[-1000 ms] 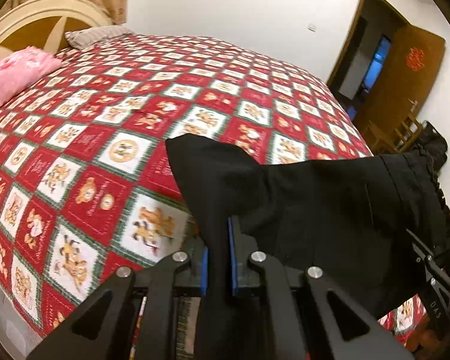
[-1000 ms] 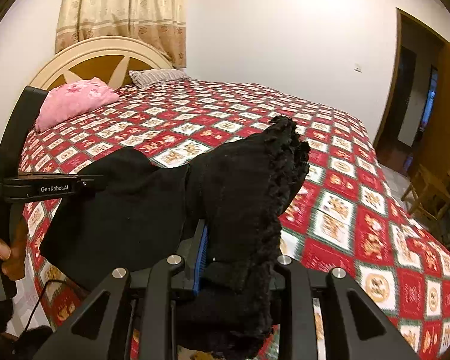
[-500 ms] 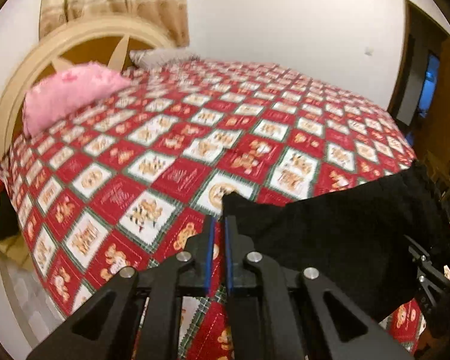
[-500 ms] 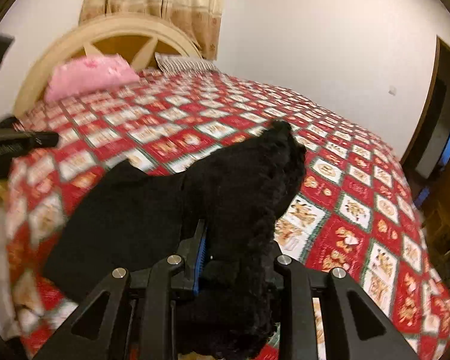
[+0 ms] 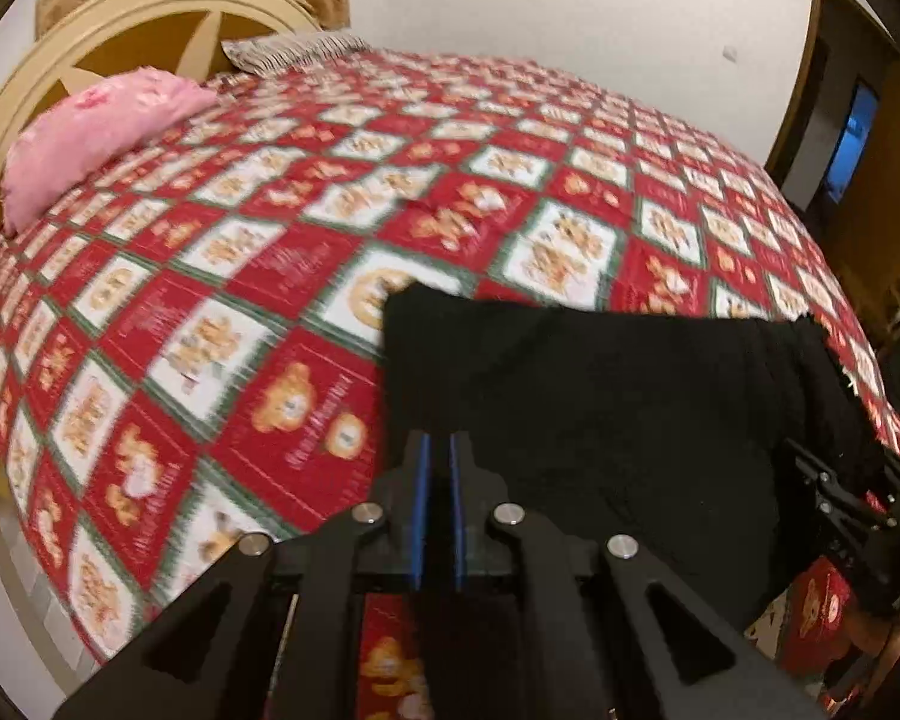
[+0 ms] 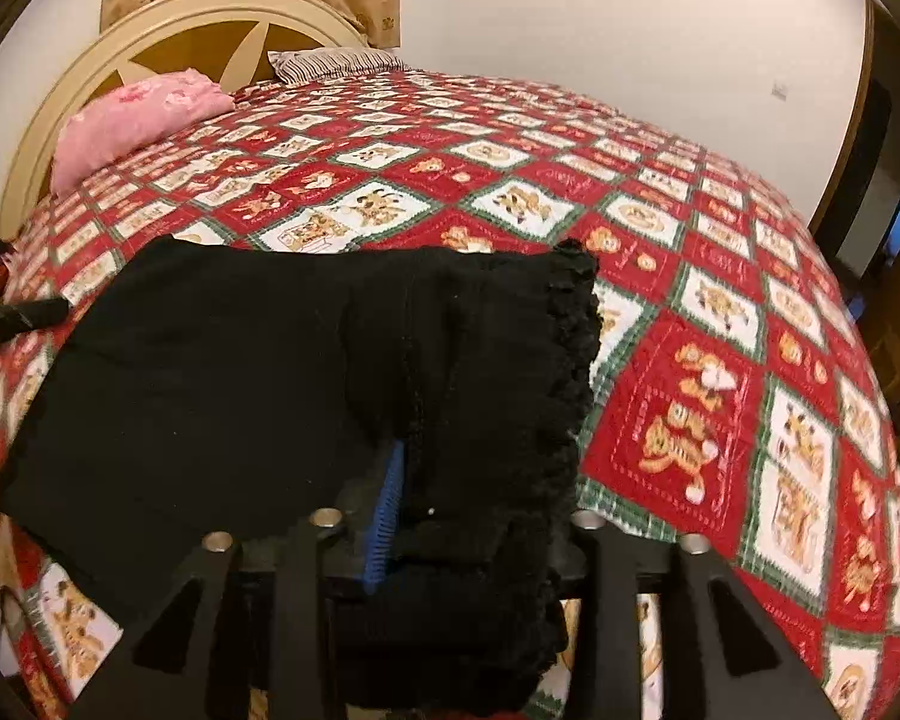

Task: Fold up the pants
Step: 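Lower the folded pants onto the quilt and open both grippers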

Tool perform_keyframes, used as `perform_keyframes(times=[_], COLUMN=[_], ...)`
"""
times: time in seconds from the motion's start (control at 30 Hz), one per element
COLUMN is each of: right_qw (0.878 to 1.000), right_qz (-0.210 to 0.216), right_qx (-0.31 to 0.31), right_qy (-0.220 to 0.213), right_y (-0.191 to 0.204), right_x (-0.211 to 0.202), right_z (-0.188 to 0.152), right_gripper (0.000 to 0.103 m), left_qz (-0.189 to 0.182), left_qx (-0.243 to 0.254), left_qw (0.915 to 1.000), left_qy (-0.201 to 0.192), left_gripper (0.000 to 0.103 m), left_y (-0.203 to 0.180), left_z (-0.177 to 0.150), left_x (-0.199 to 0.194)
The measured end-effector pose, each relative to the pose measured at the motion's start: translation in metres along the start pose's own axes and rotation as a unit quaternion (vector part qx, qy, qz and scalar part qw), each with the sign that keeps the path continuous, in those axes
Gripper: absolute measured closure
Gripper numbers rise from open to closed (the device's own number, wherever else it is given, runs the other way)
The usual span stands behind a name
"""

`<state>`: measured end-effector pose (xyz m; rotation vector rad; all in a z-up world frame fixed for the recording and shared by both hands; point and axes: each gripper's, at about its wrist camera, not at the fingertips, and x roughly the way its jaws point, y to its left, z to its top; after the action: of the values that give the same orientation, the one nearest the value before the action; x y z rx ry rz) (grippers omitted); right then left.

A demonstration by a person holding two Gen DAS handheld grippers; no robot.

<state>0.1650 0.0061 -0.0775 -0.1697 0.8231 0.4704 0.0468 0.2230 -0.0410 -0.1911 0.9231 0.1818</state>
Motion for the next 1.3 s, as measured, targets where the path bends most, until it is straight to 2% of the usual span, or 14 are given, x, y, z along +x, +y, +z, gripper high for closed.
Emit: perform_keyframes(times=[0.07,0.13,0.23,0.33,0.4,0.43,0.47,0.53,0.6,0.73,0.8,1.07,1.2,1.3], right_qw=[1.000,0.998,0.993,0.993,0.991,0.991,0.992,0.994,0.996,0.998,0.998,0.997,0.997,0.997], right_qz=[0.011,0.030,0.057,-0.020,-0.044,-0.041,-0.032,-0.023,-0.023,-0.035,-0.044,-0.068,-0.073,-0.067], right_qx=[0.021,0.050,0.104,0.095,0.084,0.077,0.064,0.040,0.023,0.038,0.042,0.029,0.020,0.028], right_qy=[0.008,0.010,-0.011,-0.061,-0.095,-0.102,-0.105,-0.102,-0.089,-0.026,-0.010,-0.020,-0.024,-0.028], right_y=[-0.011,-0.024,-0.041,-0.036,-0.024,-0.019,-0.011,0.005,0.017,0.014,0.010,0.012,0.015,0.014], right_x=[-0.005,-0.013,-0.035,-0.064,-0.082,-0.086,-0.087,-0.084,-0.074,-0.039,-0.024,-0.010,-0.012,-0.026], right_z=[-0.008,-0.016,-0.023,-0.020,-0.014,-0.010,-0.007,-0.004,-0.006,-0.014,-0.020,-0.025,-0.025,-0.023], right_gripper=[0.043,0.042,0.042,0.042,0.051,0.063,0.067,0.068,0.076,0.076,0.076,0.075,0.075,0.073], left_qz=[0.001,0.008,0.017,0.026,0.028,0.031,0.033,0.035,0.035,0.040,0.043,0.044,0.048,0.040], left_qx=[0.007,0.015,0.026,0.029,0.025,0.026,0.028,0.033,0.035,0.044,0.044,0.047,0.053,0.060], left_qw=[0.9998,0.9995,0.9994,0.9992,0.9992,0.9992,0.9991,0.9988,0.9987,0.9982,0.9981,0.9979,0.9973,0.9968], left_qy=[0.017,0.028,0.018,0.014,0.011,0.005,0.000,-0.007,-0.012,-0.006,0.001,0.002,-0.019,-0.036], left_gripper=[0.096,0.096,0.092,0.090,0.089,0.089,0.089,0.086,0.083,0.070,0.069,0.067,0.066,0.052], left_y=[-0.003,-0.005,-0.005,-0.006,-0.008,-0.009,-0.010,-0.014,-0.017,-0.023,-0.024,-0.026,-0.030,-0.039], left_z=[-0.007,-0.014,-0.020,-0.020,-0.020,-0.021,-0.022,-0.023,-0.024,-0.027,-0.030,-0.031,-0.031,-0.031], left_x=[0.011,0.019,0.017,0.013,0.009,0.006,0.003,-0.001,-0.003,0.003,0.007,0.003,-0.014,-0.028])
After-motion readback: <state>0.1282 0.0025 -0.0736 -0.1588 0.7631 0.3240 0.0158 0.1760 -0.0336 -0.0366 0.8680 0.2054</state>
